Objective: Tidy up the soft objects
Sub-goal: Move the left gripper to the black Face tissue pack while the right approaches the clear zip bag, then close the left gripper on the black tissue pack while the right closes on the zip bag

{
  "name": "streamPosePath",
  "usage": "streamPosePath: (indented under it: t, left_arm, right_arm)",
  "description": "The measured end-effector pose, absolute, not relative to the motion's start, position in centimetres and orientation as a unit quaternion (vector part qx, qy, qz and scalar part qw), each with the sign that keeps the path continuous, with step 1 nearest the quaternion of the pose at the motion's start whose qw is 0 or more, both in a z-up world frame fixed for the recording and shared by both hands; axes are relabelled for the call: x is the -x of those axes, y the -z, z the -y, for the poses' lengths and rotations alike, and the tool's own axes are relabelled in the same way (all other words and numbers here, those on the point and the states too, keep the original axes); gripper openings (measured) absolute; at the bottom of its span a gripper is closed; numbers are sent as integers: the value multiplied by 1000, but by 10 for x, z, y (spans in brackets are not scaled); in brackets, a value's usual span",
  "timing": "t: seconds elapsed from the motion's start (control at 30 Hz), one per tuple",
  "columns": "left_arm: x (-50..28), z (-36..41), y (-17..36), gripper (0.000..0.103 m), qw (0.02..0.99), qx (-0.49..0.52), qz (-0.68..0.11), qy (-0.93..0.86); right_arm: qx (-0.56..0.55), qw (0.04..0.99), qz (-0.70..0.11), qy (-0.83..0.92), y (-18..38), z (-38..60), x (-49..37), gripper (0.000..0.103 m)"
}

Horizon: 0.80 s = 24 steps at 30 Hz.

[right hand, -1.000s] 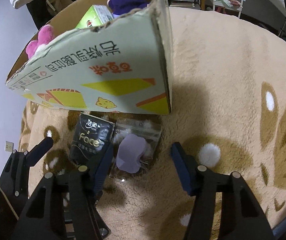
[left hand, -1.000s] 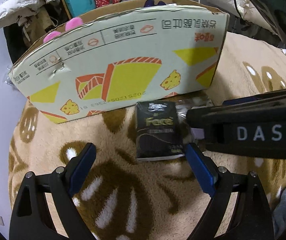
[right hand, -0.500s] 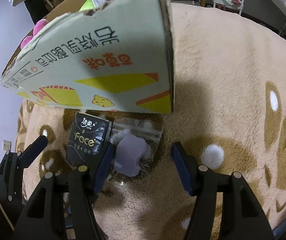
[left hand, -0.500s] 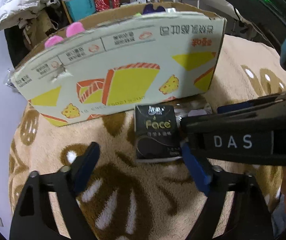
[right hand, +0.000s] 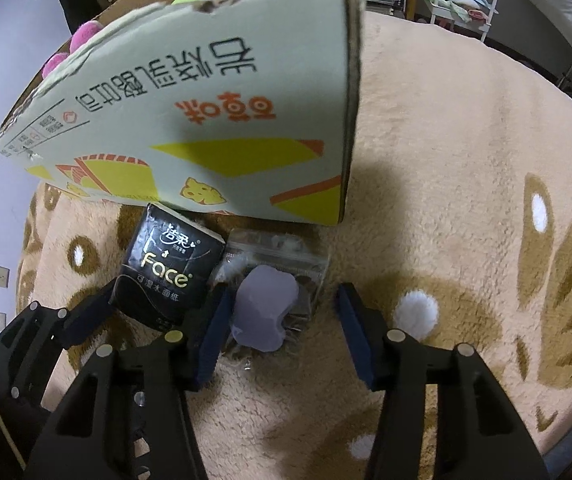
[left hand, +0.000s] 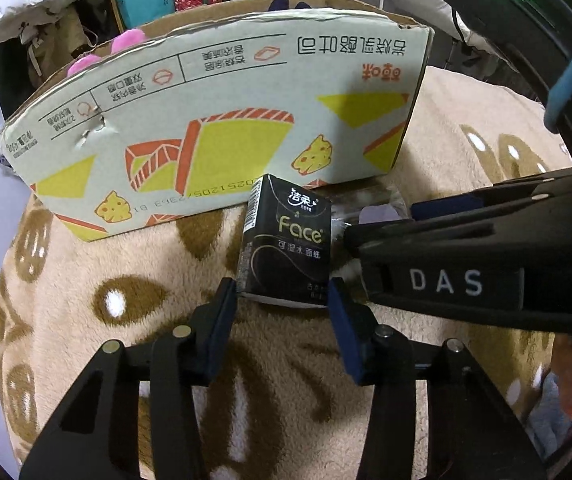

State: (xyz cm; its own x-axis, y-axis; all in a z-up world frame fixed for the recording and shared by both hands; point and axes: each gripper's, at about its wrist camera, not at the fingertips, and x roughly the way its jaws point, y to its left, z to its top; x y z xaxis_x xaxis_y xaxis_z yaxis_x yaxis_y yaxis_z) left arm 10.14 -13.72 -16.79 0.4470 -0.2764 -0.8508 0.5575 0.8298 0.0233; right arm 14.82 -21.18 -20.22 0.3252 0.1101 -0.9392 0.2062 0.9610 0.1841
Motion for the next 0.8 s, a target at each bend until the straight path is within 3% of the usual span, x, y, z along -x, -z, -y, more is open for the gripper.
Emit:
streamPosePath:
  t: [0.43,0.8]
  left_arm:
    - [-105,136,176,51,837,-151,-460,255]
    - [-100,137,173,47,844,-149,-444,260]
  right_arm:
    - [-144,799,-583,29,199,216,-149,58]
    - [-141,799,-584,30,196,224,-149,55]
